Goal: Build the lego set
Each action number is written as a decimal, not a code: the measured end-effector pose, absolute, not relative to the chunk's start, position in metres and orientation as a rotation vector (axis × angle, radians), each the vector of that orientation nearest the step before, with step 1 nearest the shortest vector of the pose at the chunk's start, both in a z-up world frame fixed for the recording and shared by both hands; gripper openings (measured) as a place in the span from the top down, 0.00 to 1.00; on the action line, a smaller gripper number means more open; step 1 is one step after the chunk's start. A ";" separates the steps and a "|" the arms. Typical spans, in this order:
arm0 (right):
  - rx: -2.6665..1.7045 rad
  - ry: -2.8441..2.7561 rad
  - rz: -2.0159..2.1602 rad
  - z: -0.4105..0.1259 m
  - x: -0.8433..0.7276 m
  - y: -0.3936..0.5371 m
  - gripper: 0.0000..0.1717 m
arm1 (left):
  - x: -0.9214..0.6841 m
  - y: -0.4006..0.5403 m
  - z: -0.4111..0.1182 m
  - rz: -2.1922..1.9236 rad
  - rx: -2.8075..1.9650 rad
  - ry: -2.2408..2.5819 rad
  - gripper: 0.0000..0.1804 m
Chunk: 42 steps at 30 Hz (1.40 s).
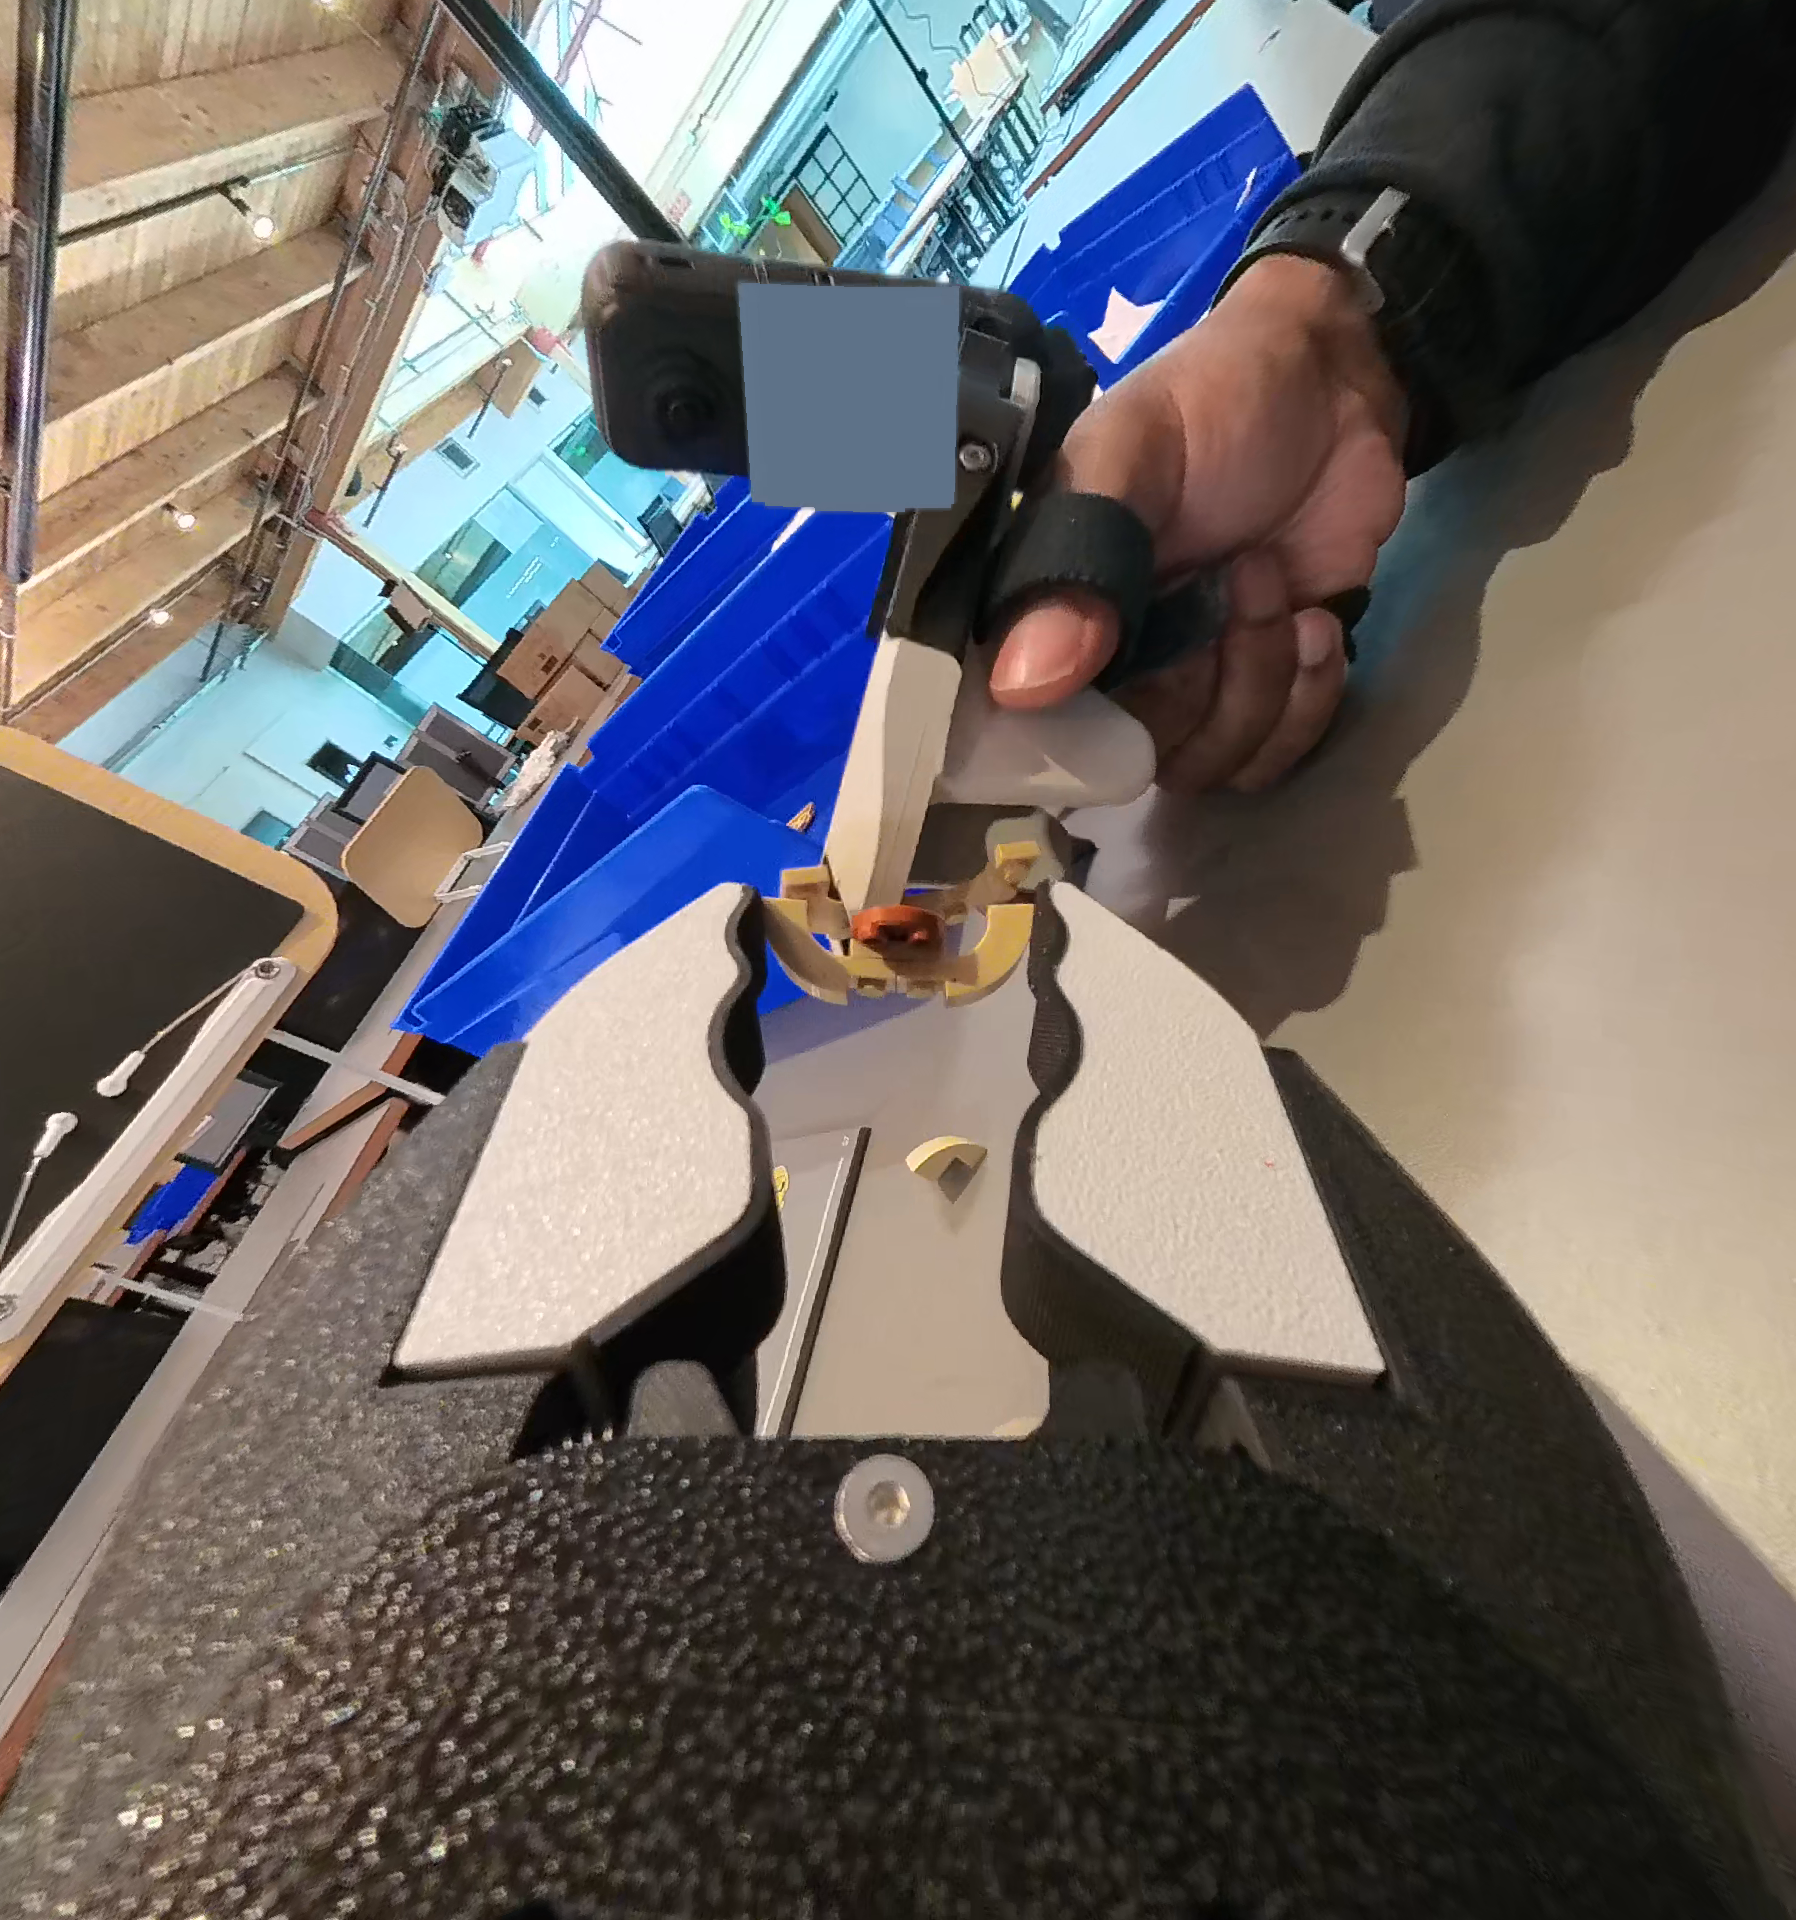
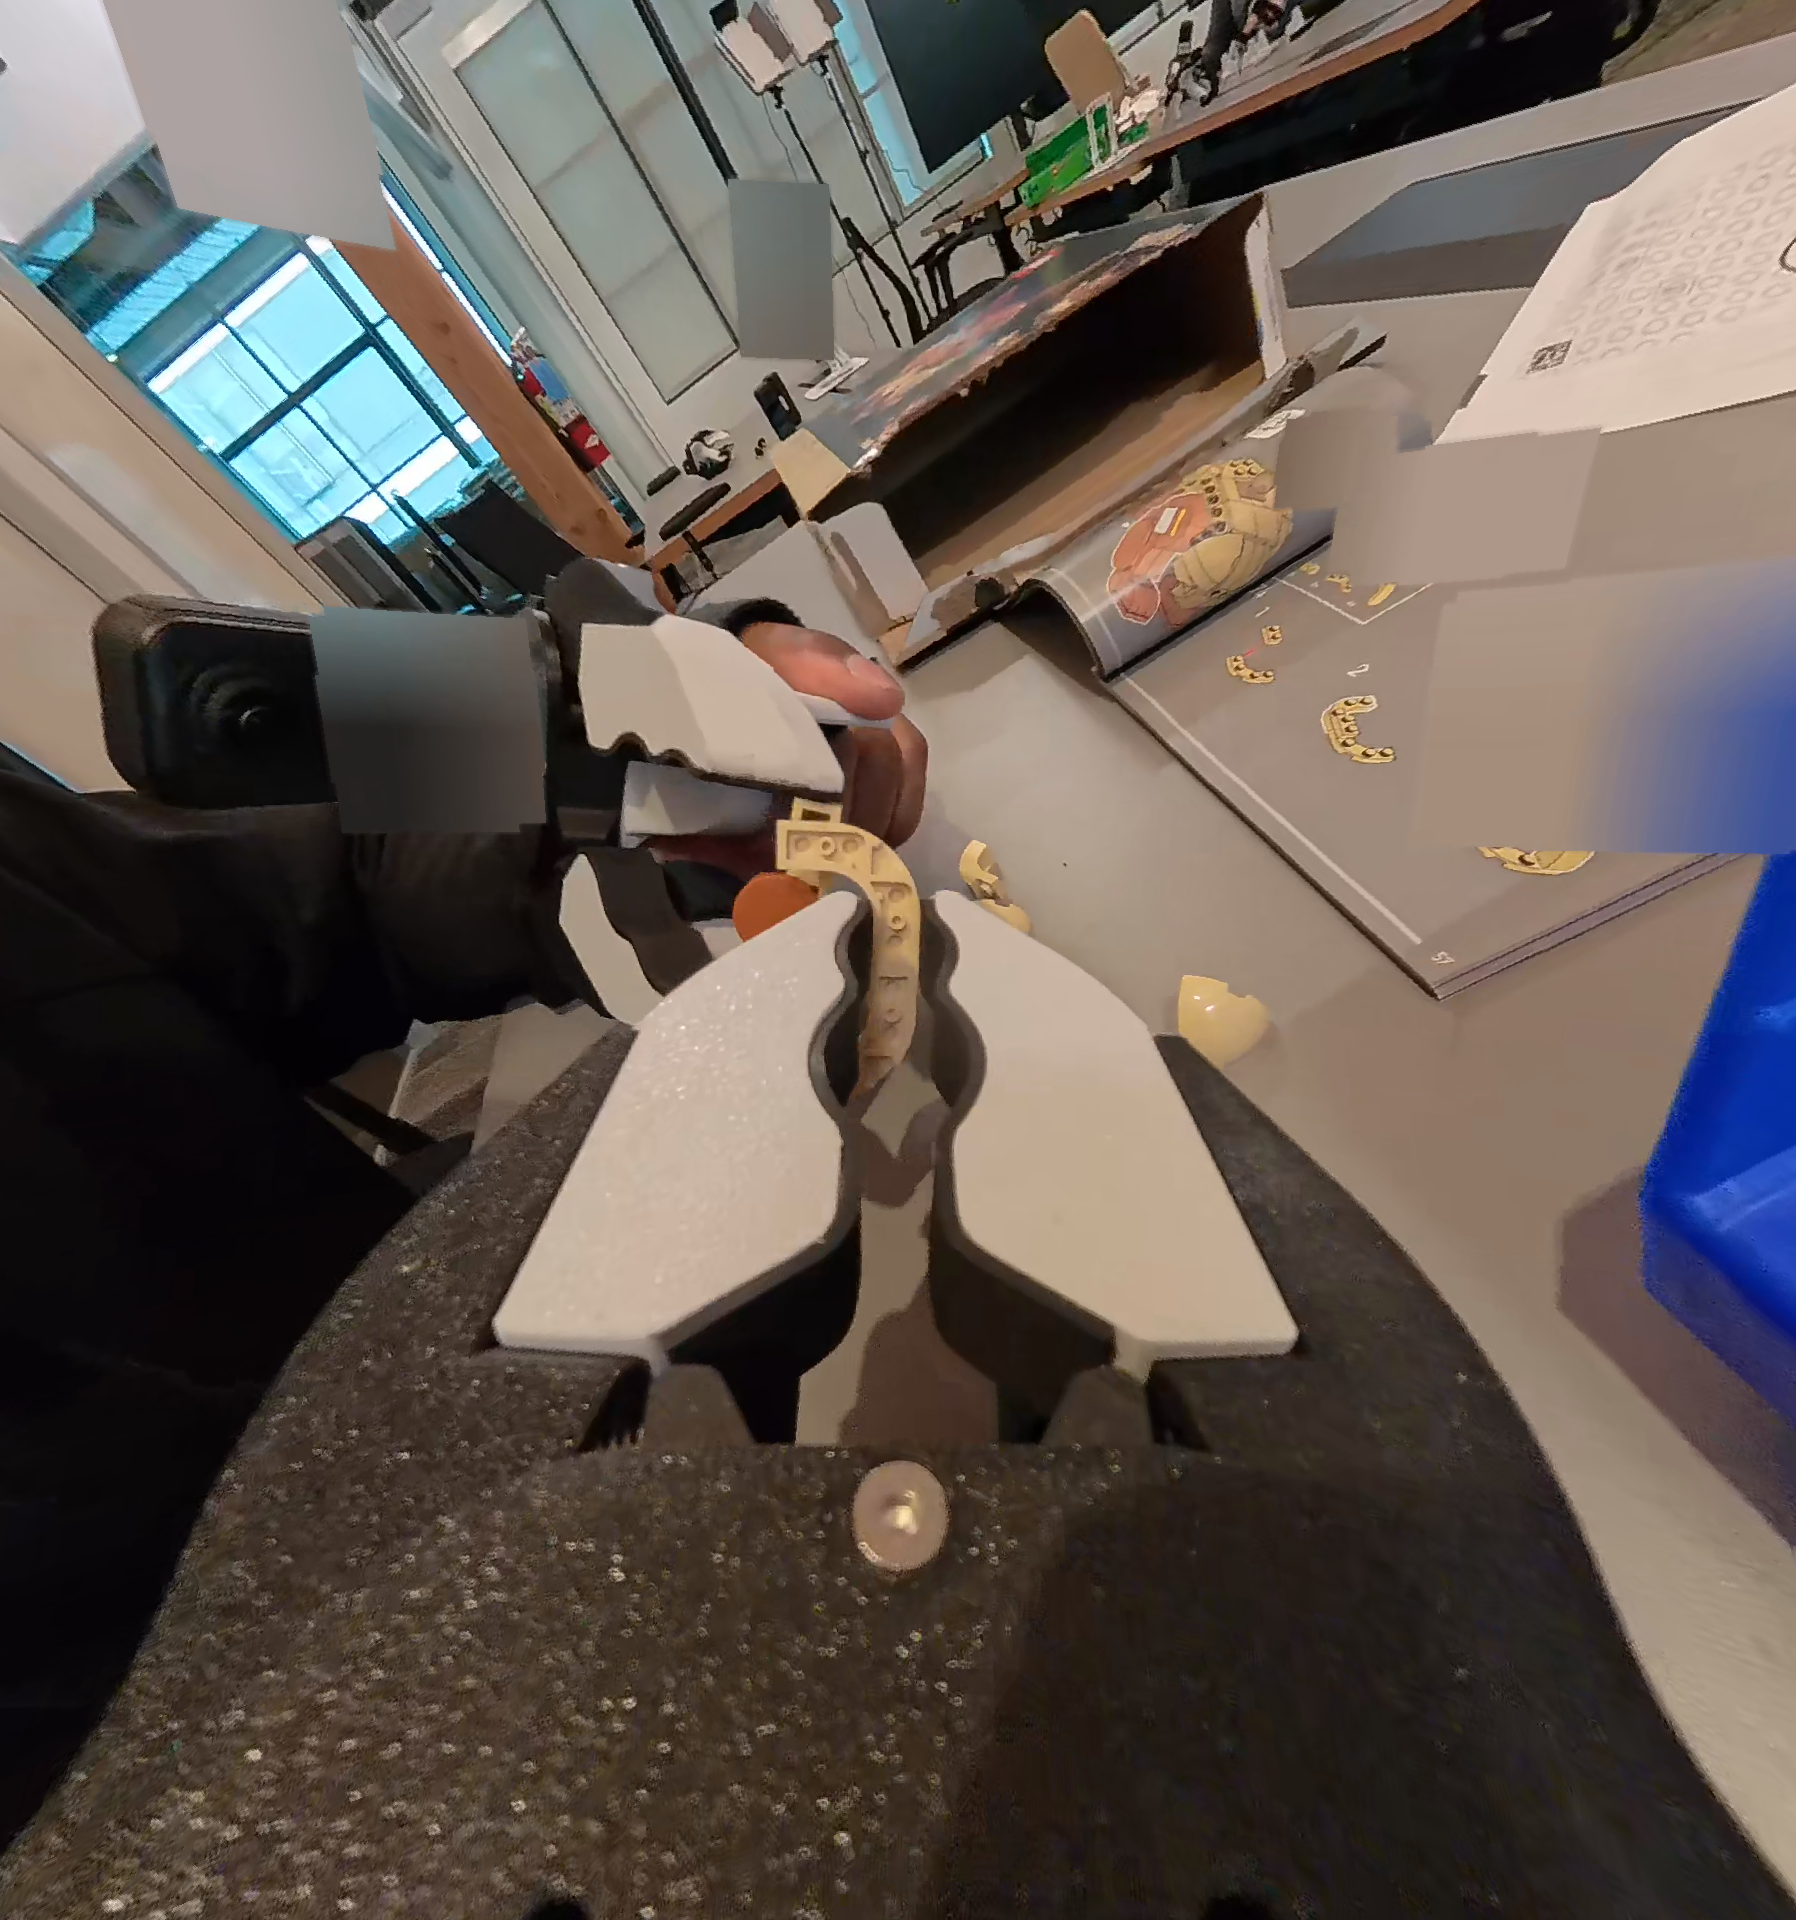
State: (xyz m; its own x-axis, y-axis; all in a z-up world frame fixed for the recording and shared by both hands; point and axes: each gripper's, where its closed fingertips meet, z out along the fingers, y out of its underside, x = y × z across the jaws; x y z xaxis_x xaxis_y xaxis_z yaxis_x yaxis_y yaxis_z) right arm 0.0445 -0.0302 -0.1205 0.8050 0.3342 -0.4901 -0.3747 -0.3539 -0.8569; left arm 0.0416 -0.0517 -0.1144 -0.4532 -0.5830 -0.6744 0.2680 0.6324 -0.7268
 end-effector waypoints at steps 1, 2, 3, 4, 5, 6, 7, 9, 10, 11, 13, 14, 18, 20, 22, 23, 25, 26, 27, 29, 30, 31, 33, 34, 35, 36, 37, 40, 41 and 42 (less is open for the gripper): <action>-1.795 0.034 0.718 -0.121 0.045 -0.030 0.96 | 0.042 -0.051 -0.115 -0.991 -0.257 1.792 0.73; -1.803 0.038 0.705 -0.122 0.046 -0.030 0.96 | 0.043 -0.051 -0.116 -0.984 -0.257 1.794 0.73; -1.808 0.044 0.694 -0.123 0.047 -0.030 0.96 | 0.043 -0.052 -0.117 -0.976 -0.256 1.798 0.73; -1.810 0.051 0.691 -0.123 0.048 -0.030 0.96 | 0.043 -0.052 -0.118 -0.966 -0.250 1.802 0.73; -1.814 0.058 0.692 -0.124 0.048 -0.030 0.95 | 0.043 -0.052 -0.119 -0.952 -0.246 1.803 0.73; -1.818 0.064 0.692 -0.125 0.048 -0.030 0.95 | 0.044 -0.052 -0.120 -0.940 -0.243 1.806 0.73; -1.823 0.068 0.689 -0.126 0.049 -0.029 0.95 | 0.044 -0.052 -0.121 -0.933 -0.243 1.808 0.73; -1.839 0.073 0.666 -0.128 0.050 -0.029 0.95 | 0.045 -0.052 -0.123 -0.927 -0.249 1.814 0.73; -1.848 0.067 0.643 -0.129 0.050 -0.029 0.95 | 0.045 -0.052 -0.123 -0.922 -0.250 1.816 0.73; -1.860 0.055 0.608 -0.130 0.051 -0.029 0.95 | 0.046 -0.052 -0.124 -0.916 -0.249 1.820 0.73; -1.883 0.020 0.536 -0.133 0.050 -0.028 0.95 | 0.046 -0.054 -0.126 -0.908 -0.242 1.825 0.73; -1.893 -0.002 0.513 -0.134 0.049 -0.029 0.95 | 0.046 -0.055 -0.126 -0.909 -0.237 1.826 0.73; -1.909 -0.011 0.474 -0.136 0.048 -0.028 0.95 | 0.045 -0.055 -0.129 -0.896 -0.228 1.841 0.73; -1.910 -0.001 0.500 -0.136 0.049 -0.028 0.94 | 0.045 -0.056 -0.132 -0.888 -0.222 1.855 0.73; -1.915 0.008 0.517 -0.136 0.049 -0.029 0.94 | 0.045 -0.056 -0.133 -0.878 -0.213 1.858 0.73; -1.921 0.010 0.519 -0.137 0.050 -0.029 0.94 | 0.045 -0.056 -0.133 -0.877 -0.210 1.859 0.73; -1.936 0.008 0.511 -0.139 0.050 -0.029 0.94 | 0.044 -0.057 -0.134 -0.875 -0.202 1.862 0.73; -1.942 0.005 0.502 -0.139 0.050 -0.029 0.94 | 0.044 -0.057 -0.134 -0.873 -0.200 1.863 0.73; -1.952 0.004 0.490 -0.140 0.051 -0.029 0.94 | 0.044 -0.057 -0.134 -0.873 -0.200 1.866 0.73; -1.970 -0.001 0.469 -0.143 0.052 -0.030 0.93 | 0.044 -0.058 -0.136 -0.873 -0.199 1.874 0.73; -1.984 -0.004 0.459 -0.145 0.052 -0.030 0.92 | 0.044 -0.058 -0.137 -0.871 -0.200 1.879 0.73; -2.000 -0.007 0.447 -0.147 0.052 -0.030 0.92 | 0.045 -0.058 -0.138 -0.868 -0.199 1.885 0.73; -2.020 -0.018 0.415 -0.149 0.053 -0.030 0.92 | 0.045 -0.059 -0.140 -0.864 -0.201 1.897 0.73; -2.022 -0.027 0.400 -0.149 0.053 -0.030 0.92 | 0.045 -0.059 -0.142 -0.862 -0.203 1.903 0.73; -2.025 -0.039 0.385 -0.150 0.053 -0.030 0.92 | 0.045 -0.058 -0.142 -0.860 -0.203 1.907 0.73; -2.031 -0.049 0.366 -0.150 0.053 -0.030 0.92 | 0.045 -0.059 -0.143 -0.860 -0.202 1.911 0.73; -2.034 -0.062 0.345 -0.151 0.054 -0.030 0.92 | 0.045 -0.059 -0.144 -0.859 -0.201 1.914 0.73; -2.050 -0.123 0.282 -0.153 0.054 -0.031 0.93 | 0.045 -0.059 -0.146 -0.849 -0.200 1.924 0.73; -2.055 -0.144 0.267 -0.154 0.053 -0.031 0.94 | 0.045 -0.059 -0.146 -0.846 -0.199 1.926 0.73; -2.062 -0.161 0.255 -0.155 0.053 -0.032 0.94 | 0.045 -0.059 -0.147 -0.845 -0.199 1.928 0.73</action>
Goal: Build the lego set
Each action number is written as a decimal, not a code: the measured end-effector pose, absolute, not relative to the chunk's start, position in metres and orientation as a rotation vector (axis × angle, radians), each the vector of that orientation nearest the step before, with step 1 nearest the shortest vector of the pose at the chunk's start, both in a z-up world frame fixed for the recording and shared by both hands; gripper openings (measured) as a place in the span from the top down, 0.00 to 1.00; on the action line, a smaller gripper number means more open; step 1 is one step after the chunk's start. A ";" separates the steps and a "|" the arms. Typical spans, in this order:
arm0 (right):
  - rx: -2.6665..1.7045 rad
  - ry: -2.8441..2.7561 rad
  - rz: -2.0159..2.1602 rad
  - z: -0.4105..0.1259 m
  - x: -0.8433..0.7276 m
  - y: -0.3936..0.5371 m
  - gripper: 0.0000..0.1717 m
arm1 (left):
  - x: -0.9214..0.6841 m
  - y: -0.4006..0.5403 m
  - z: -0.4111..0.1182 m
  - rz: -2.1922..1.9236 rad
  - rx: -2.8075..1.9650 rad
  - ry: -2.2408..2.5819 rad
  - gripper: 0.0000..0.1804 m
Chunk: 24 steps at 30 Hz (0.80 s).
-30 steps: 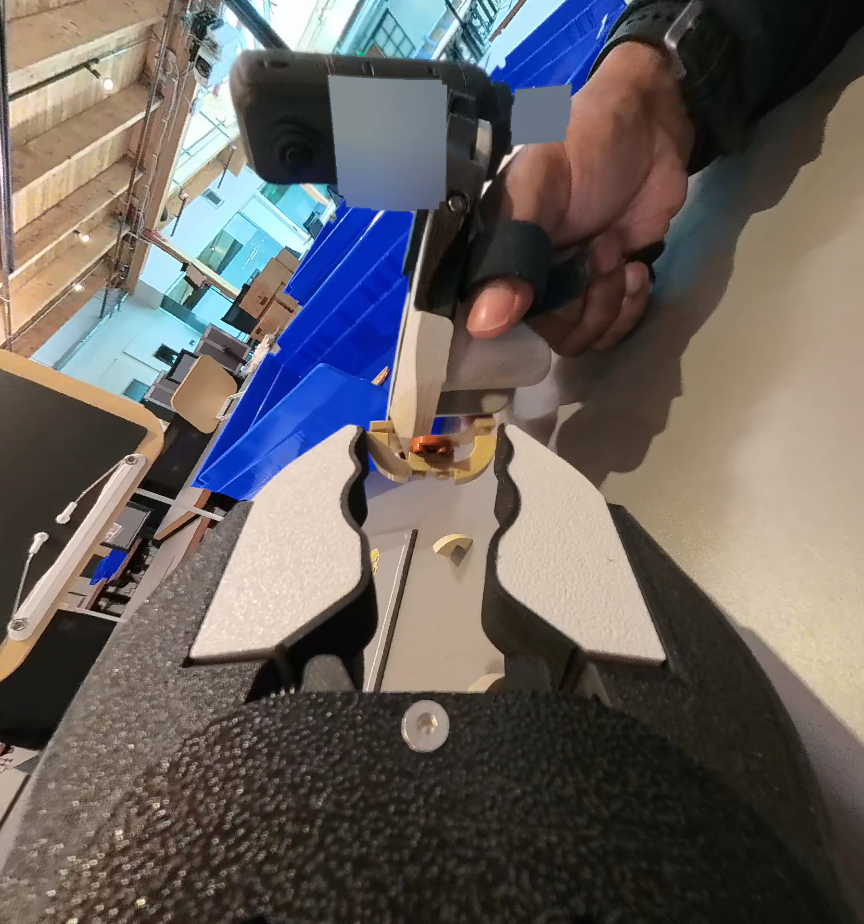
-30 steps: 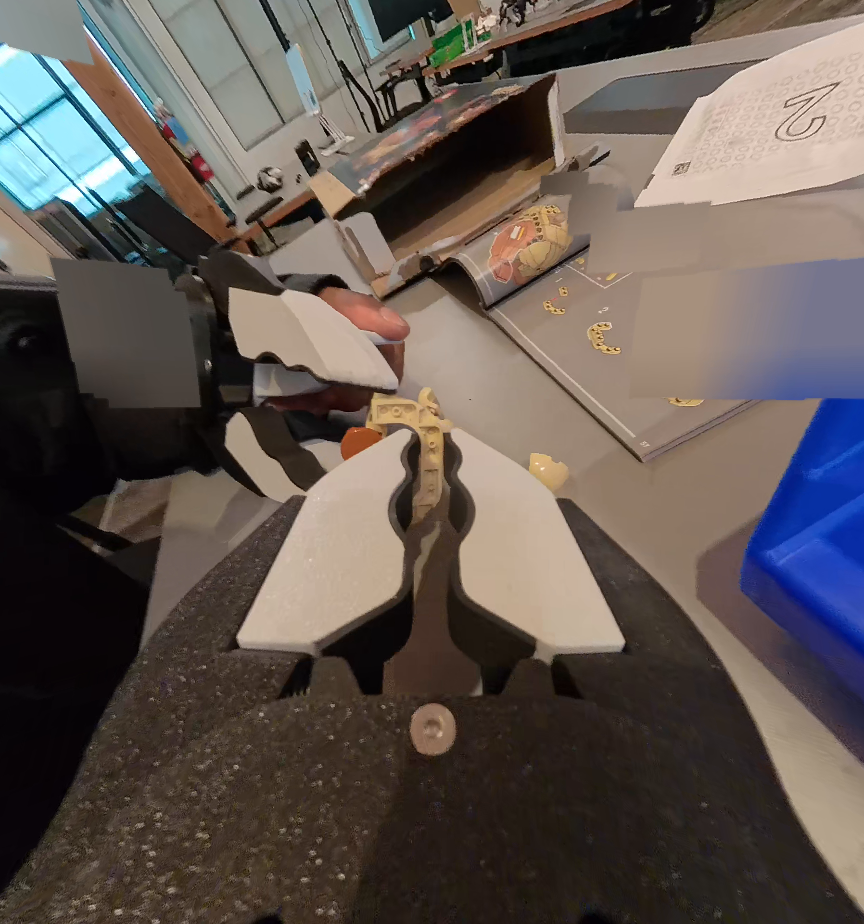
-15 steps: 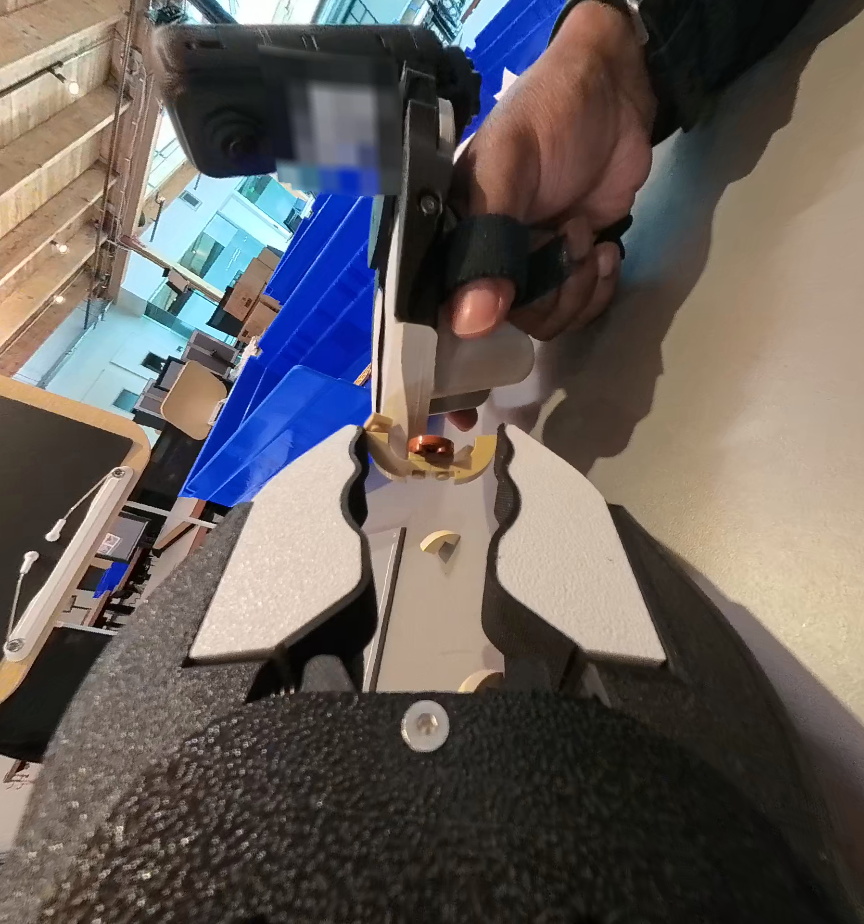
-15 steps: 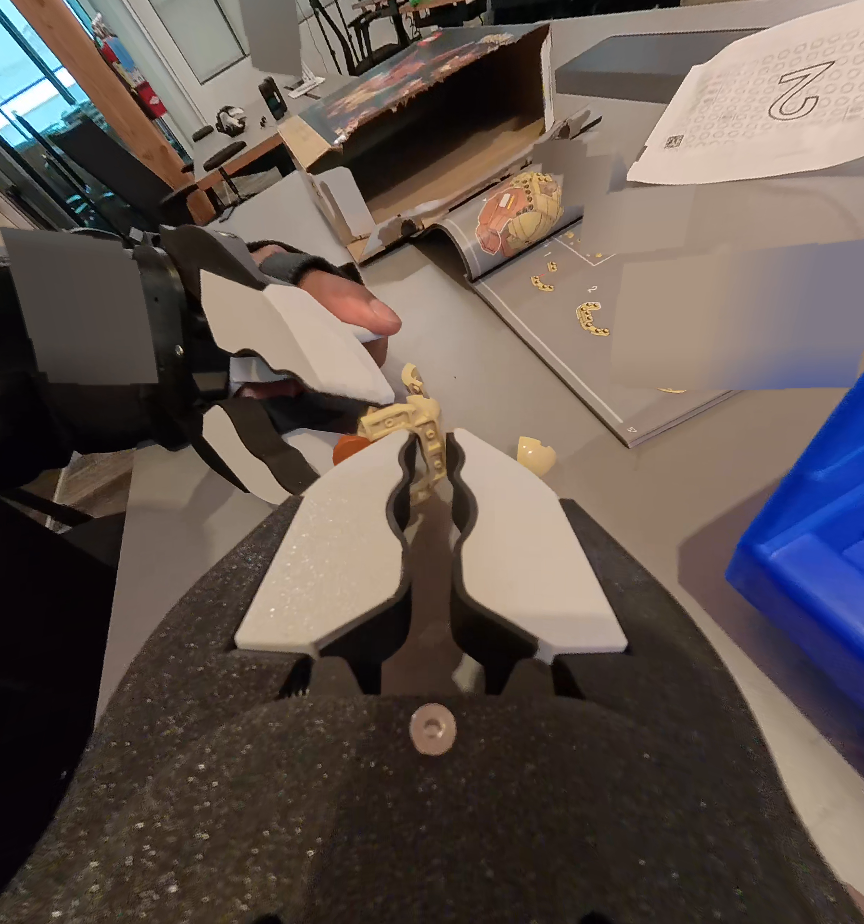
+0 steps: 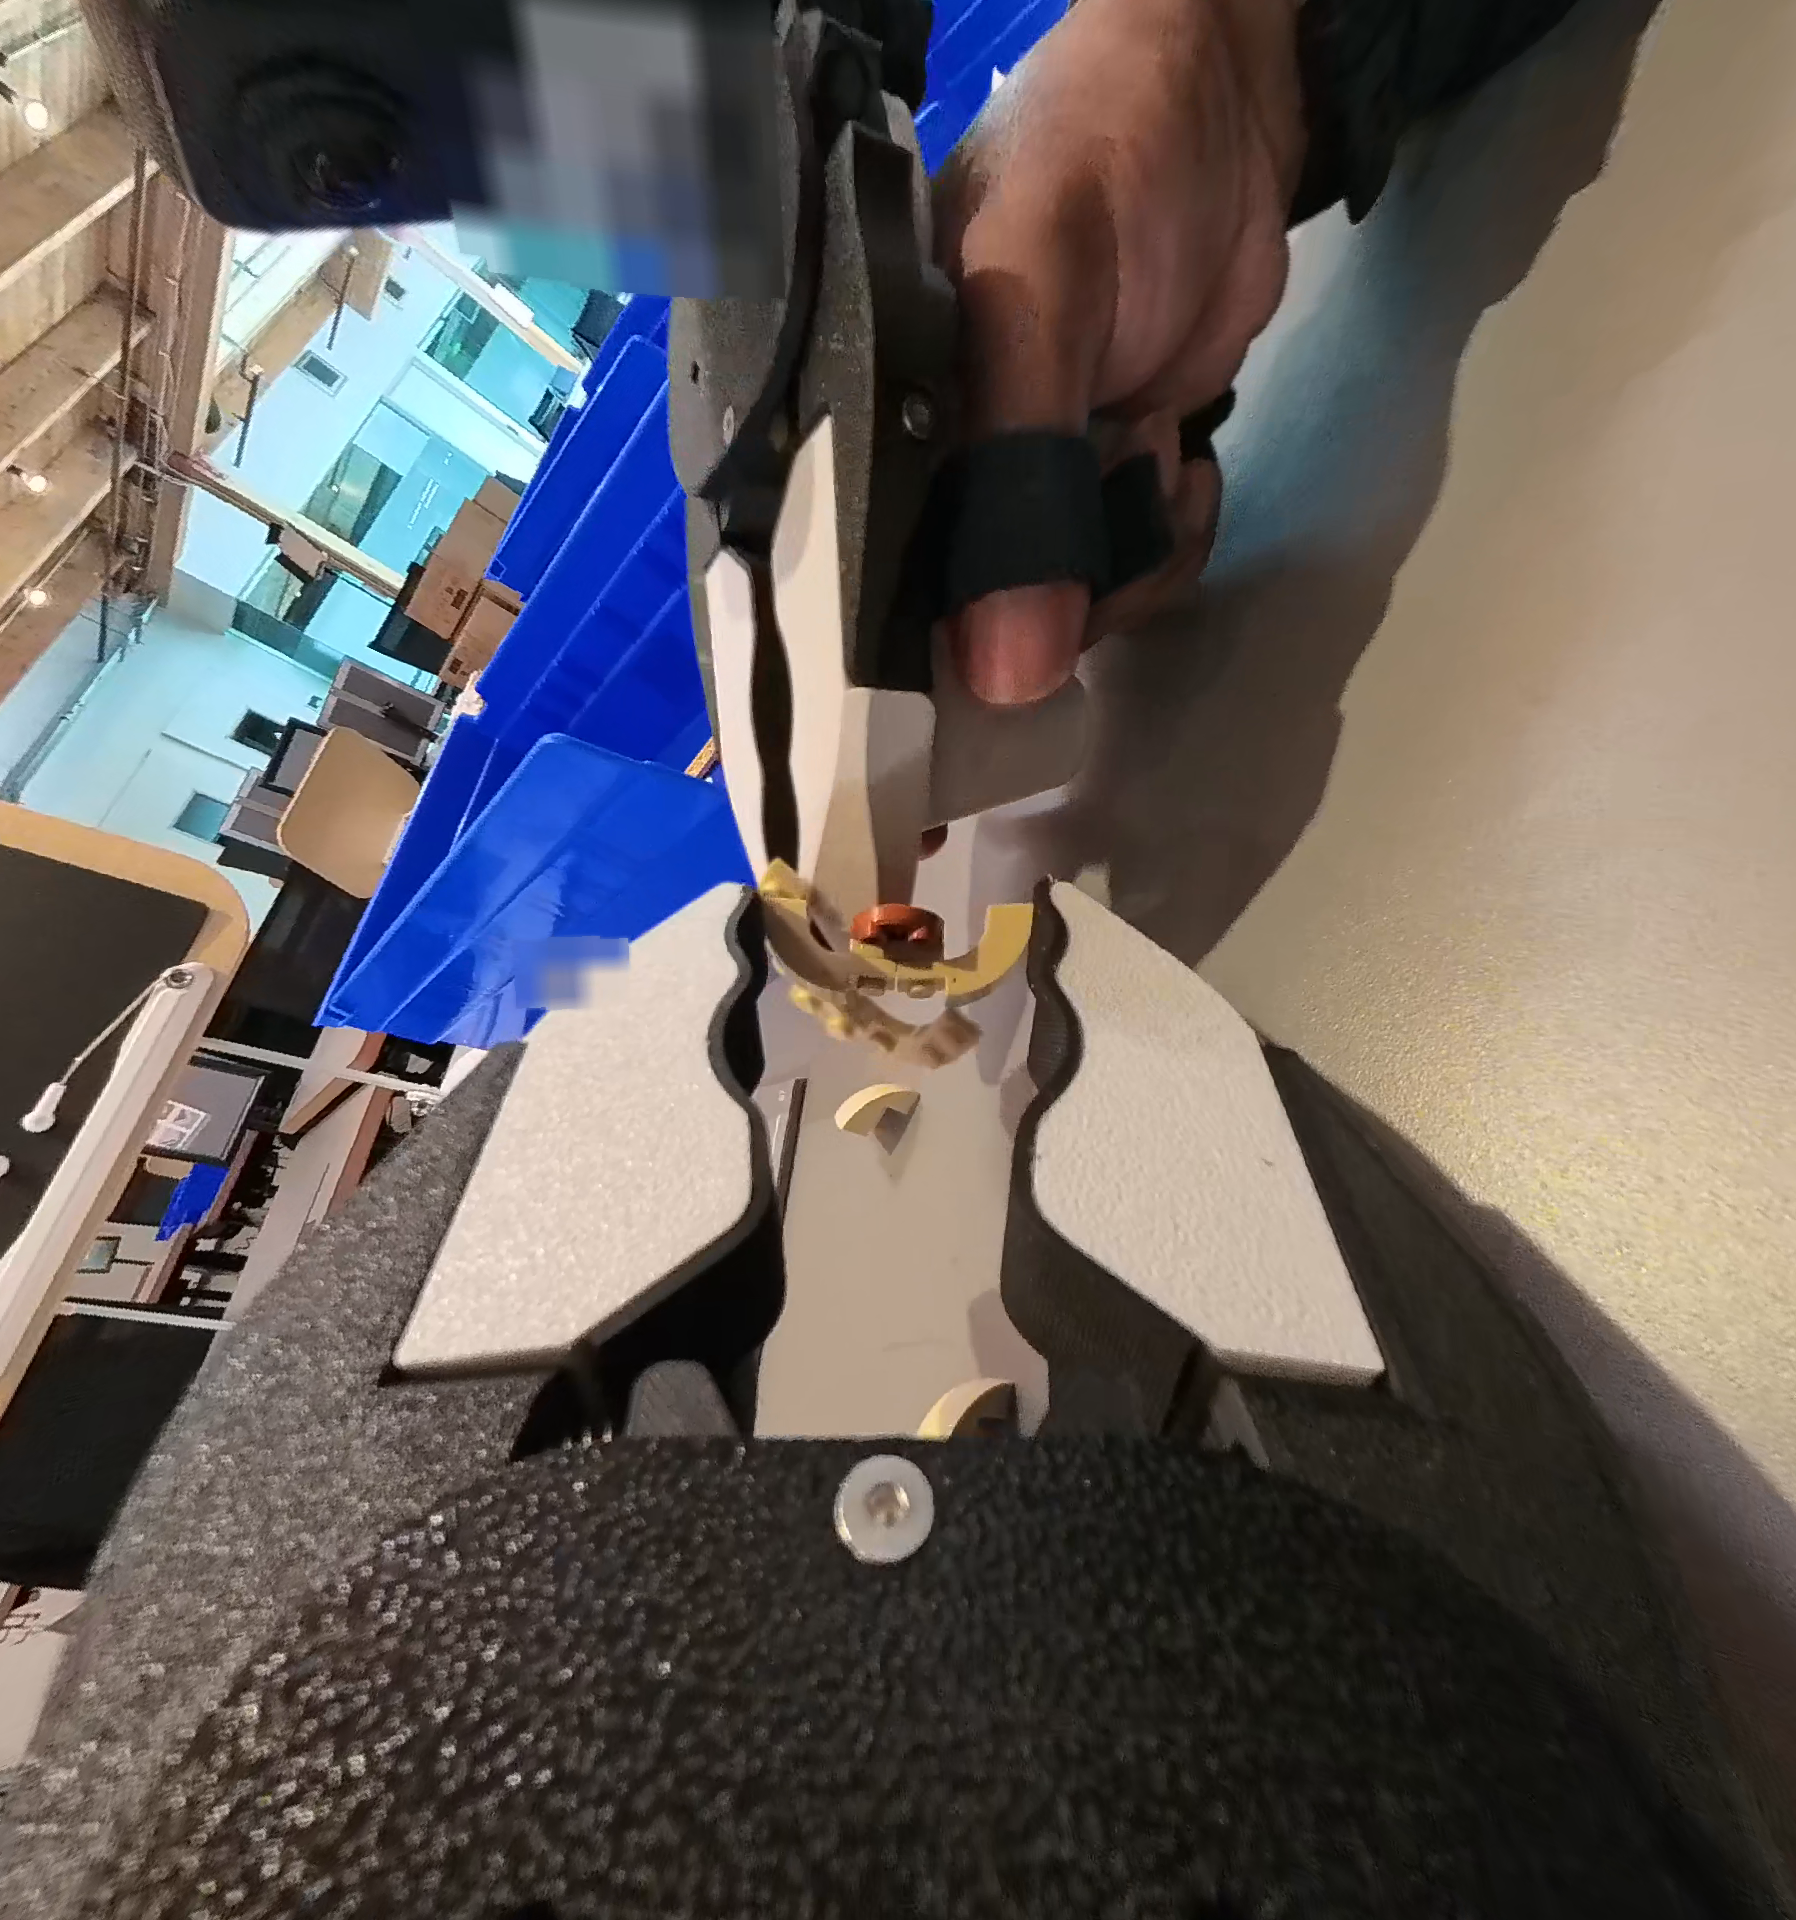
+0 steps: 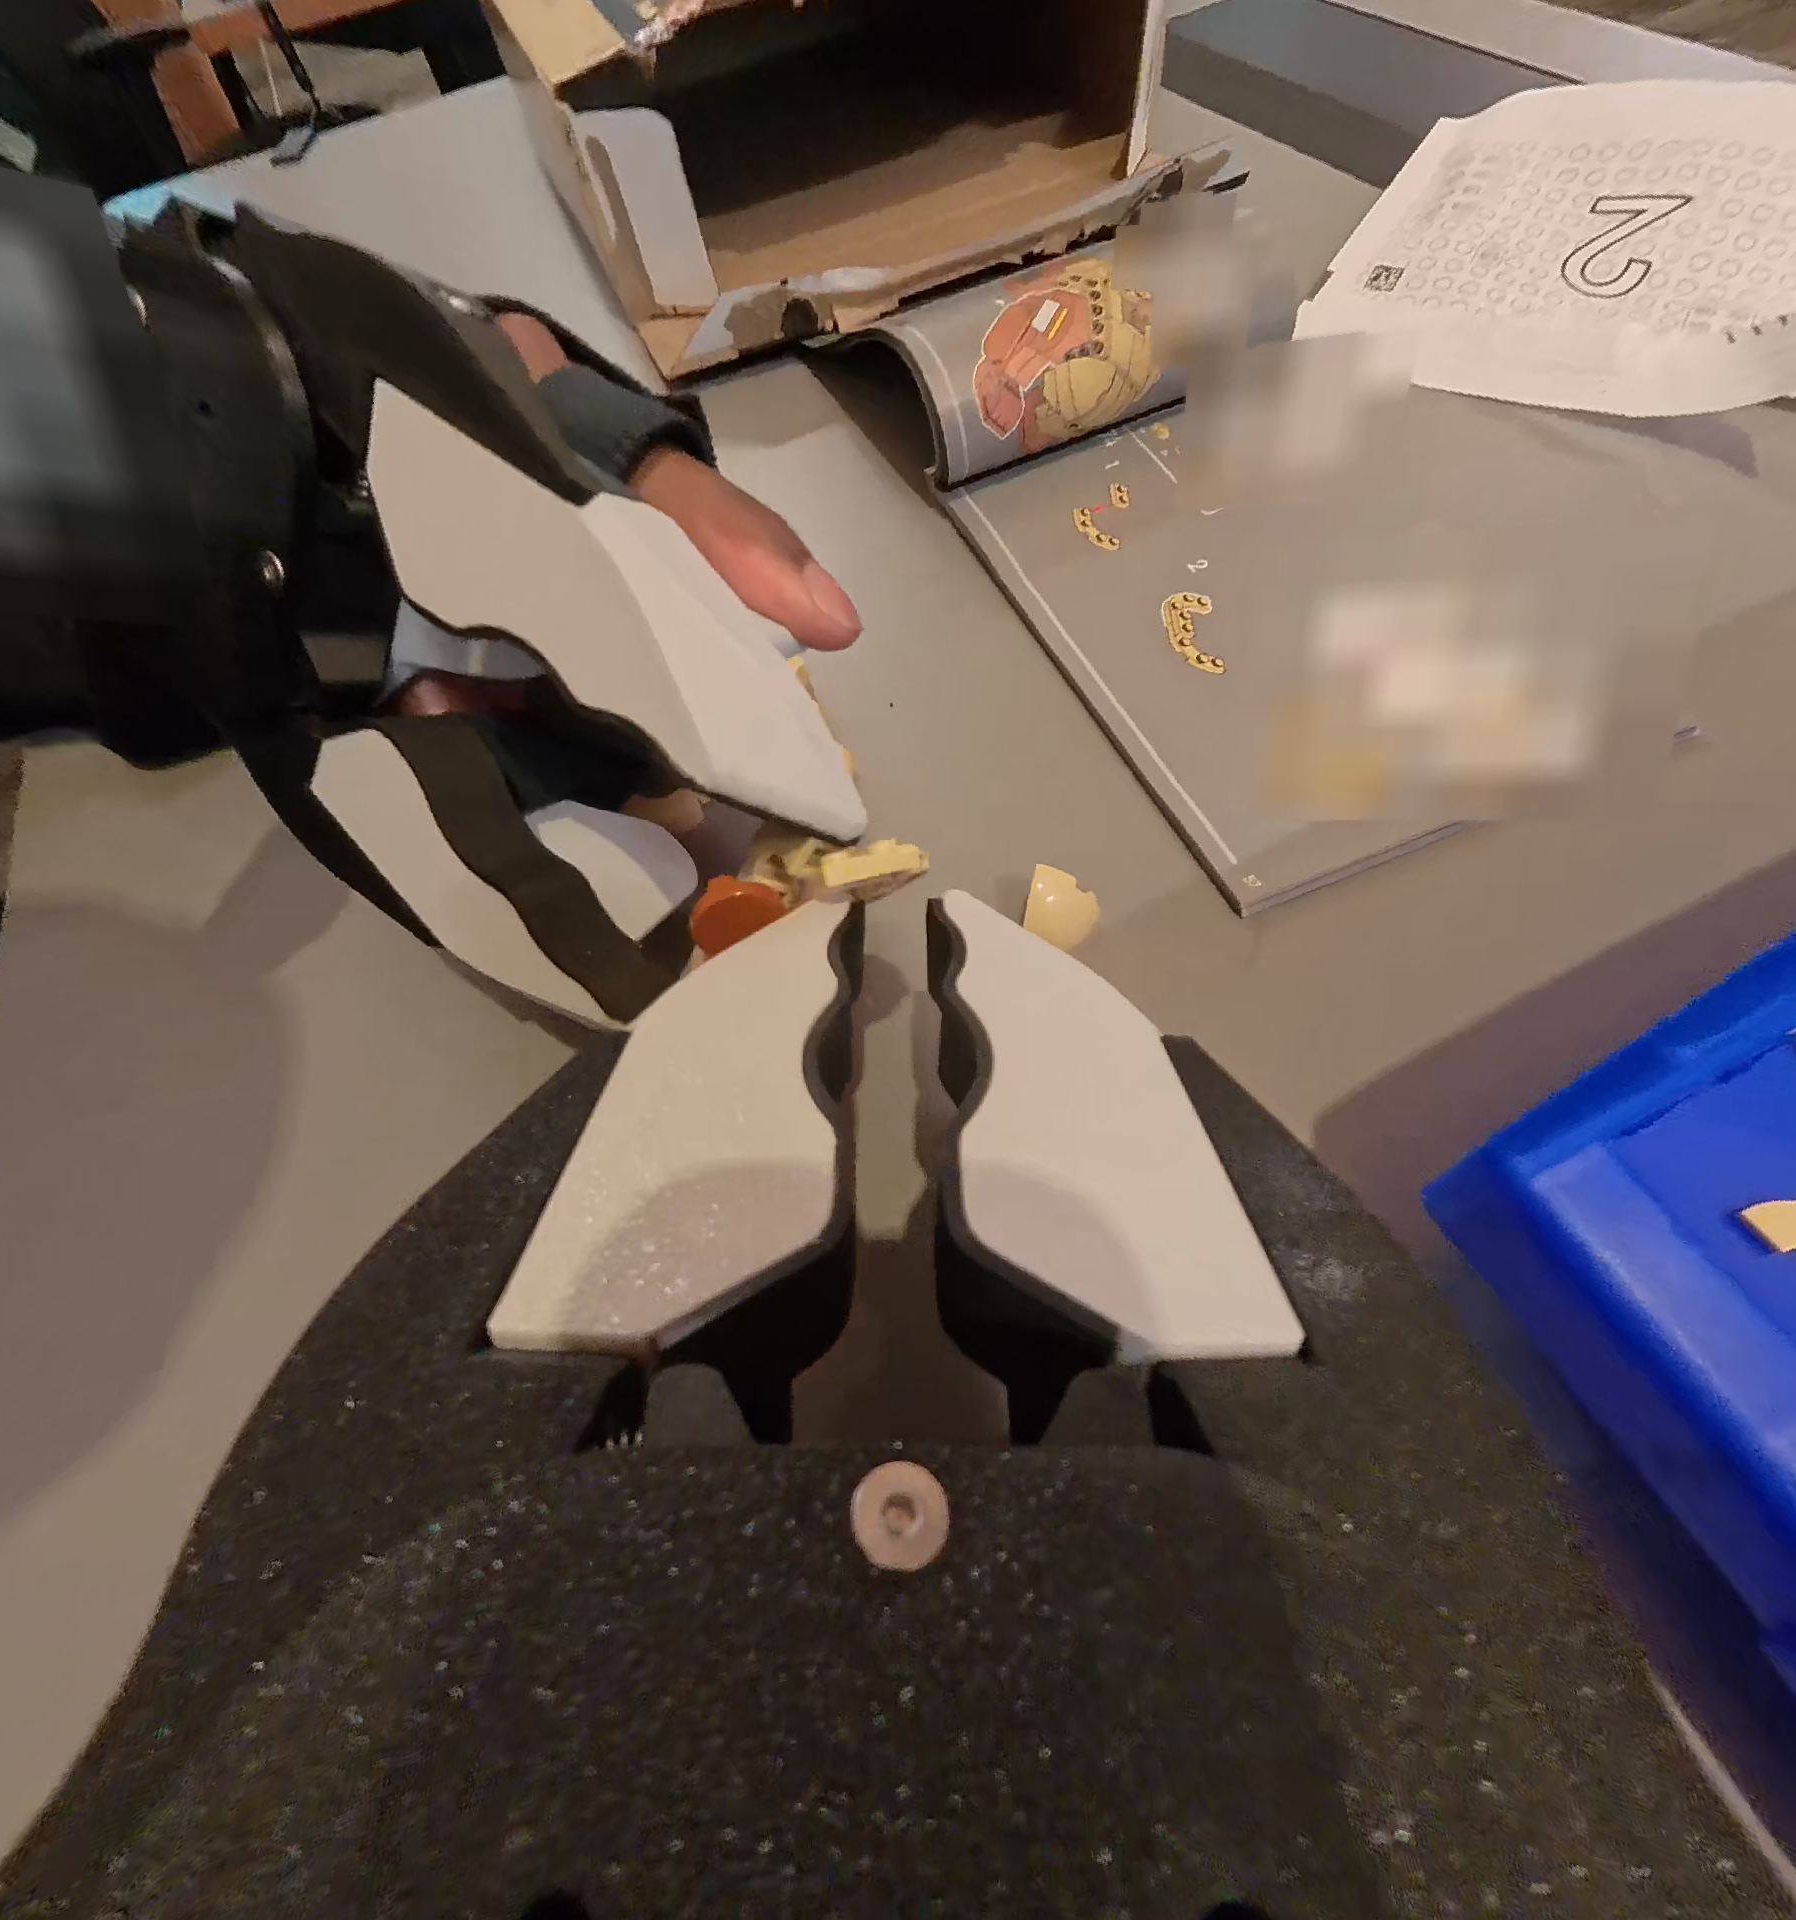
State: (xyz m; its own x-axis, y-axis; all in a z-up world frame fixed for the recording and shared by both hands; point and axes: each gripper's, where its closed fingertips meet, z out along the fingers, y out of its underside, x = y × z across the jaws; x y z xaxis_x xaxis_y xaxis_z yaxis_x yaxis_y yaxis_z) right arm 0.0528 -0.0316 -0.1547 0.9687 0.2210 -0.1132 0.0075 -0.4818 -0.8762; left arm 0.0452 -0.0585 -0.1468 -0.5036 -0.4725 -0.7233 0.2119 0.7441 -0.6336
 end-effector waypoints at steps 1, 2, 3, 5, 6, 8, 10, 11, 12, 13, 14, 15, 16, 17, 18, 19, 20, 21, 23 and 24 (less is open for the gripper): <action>-2.069 -0.175 0.255 -0.155 0.052 -0.032 0.94 | 0.045 -0.058 -0.147 -0.846 -0.202 1.928 0.73; -2.071 -0.184 0.267 -0.155 0.051 -0.033 0.95 | 0.045 -0.058 -0.147 -0.850 -0.204 1.928 0.73; -2.071 -0.187 0.283 -0.155 0.050 -0.033 0.96 | 0.045 -0.058 -0.147 -0.855 -0.208 1.931 0.73; -2.070 -0.192 0.312 -0.155 0.049 -0.034 0.97 | 0.045 -0.058 -0.149 -0.855 -0.210 1.938 0.73; -2.074 -0.196 0.312 -0.156 0.049 -0.034 0.97 | 0.045 -0.058 -0.149 -0.852 -0.207 1.941 0.73; -2.077 -0.213 0.303 -0.157 0.049 -0.035 0.98 | 0.045 -0.058 -0.149 -0.849 -0.202 1.943 0.73; -2.076 -0.240 0.279 -0.156 0.049 -0.035 0.98 | 0.045 -0.058 -0.150 -0.845 -0.202 1.943 0.73; -2.078 -0.256 0.261 -0.156 0.049 -0.035 0.98 | 0.045 -0.058 -0.150 -0.844 -0.203 1.943 0.73; -2.082 -0.270 0.246 -0.157 0.050 -0.036 0.98 | 0.045 -0.058 -0.150 -0.844 -0.203 1.943 0.73; -2.084 -0.283 0.237 -0.157 0.049 -0.036 0.98 | 0.045 -0.057 -0.150 -0.844 -0.204 1.944 0.73; -2.086 -0.293 0.234 -0.158 0.049 -0.037 0.98 | 0.045 -0.057 -0.150 -0.844 -0.205 1.947 0.73; -2.088 -0.302 0.231 -0.158 0.048 -0.037 0.98 | 0.045 -0.058 -0.151 -0.845 -0.202 1.950 0.73; -2.091 -0.310 0.227 -0.159 0.047 -0.037 0.98 | 0.045 -0.058 -0.151 -0.843 -0.198 1.952 0.73; -2.095 -0.319 0.219 -0.160 0.047 -0.037 0.98 | 0.045 -0.058 -0.152 -0.837 -0.195 1.955 0.73; -2.097 -0.329 0.209 -0.161 0.047 -0.037 0.98 | 0.045 -0.058 -0.152 -0.833 -0.192 1.956 0.73; -2.099 -0.338 0.201 -0.161 0.047 -0.037 0.98 | 0.044 -0.058 -0.153 -0.831 -0.189 1.957 0.73; -2.101 -0.345 0.197 -0.161 0.047 -0.038 0.98 | 0.044 -0.059 -0.153 -0.832 -0.188 1.958 0.73; -2.103 -0.353 0.193 -0.161 0.047 -0.038 0.98 | 0.044 -0.059 -0.153 -0.834 -0.187 1.959 0.73; -2.107 -0.367 0.183 -0.161 0.047 -0.039 0.98 | 0.044 -0.059 -0.153 -0.832 -0.184 1.961 0.73; -2.109 -0.375 0.177 -0.162 0.047 -0.039 0.98 | 0.044 -0.060 -0.153 -0.829 -0.180 1.962 0.73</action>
